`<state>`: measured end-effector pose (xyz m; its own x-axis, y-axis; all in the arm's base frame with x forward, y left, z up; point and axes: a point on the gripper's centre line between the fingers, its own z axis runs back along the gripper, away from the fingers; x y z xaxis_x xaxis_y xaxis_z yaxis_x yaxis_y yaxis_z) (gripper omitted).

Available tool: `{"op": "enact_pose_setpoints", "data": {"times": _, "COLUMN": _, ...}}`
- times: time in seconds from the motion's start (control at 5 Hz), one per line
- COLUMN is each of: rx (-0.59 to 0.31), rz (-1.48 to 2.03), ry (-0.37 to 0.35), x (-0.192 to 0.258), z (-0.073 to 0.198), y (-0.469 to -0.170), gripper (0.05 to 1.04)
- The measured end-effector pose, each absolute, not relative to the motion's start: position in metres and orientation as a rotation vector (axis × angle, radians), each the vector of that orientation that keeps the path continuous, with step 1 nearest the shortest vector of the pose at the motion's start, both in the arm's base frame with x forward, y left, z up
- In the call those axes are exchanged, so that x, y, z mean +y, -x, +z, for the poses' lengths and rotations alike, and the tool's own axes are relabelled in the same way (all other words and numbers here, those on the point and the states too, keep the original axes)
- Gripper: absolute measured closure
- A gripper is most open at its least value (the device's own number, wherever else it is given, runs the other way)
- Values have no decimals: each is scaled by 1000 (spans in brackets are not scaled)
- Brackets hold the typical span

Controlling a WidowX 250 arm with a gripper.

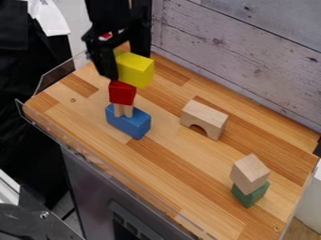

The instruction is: Put the yellow block on top of the red cube

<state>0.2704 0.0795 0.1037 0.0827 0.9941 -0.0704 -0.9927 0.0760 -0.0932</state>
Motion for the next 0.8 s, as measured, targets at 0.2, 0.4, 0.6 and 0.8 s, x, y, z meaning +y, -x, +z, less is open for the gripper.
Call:
{"op": "enact_pose_setpoints", "data": {"times": 0.2, "rx": -42, "rz": 1440, "ry": 83, "x": 83, "z": 118, "y": -276, "gripper": 83}}
{"op": "enact_pose_setpoints", "data": {"times": 0.4, "rx": -73, "rz": 1233, "ry": -32, "x": 64, "z": 145, "y": -287, "gripper": 83}}
{"op": "enact_pose_setpoints", "data": {"times": 0.6, "rx": -24, "rz": 975, "ry": -90, "x": 43, "z": 148, "y": -282, "gripper": 83}}
{"op": "enact_pose_setpoints", "data": {"times": 0.8, "rx": 8, "rz": 729, "ry": -120, "x": 17, "z": 139, "y": -275, "gripper": 83}}
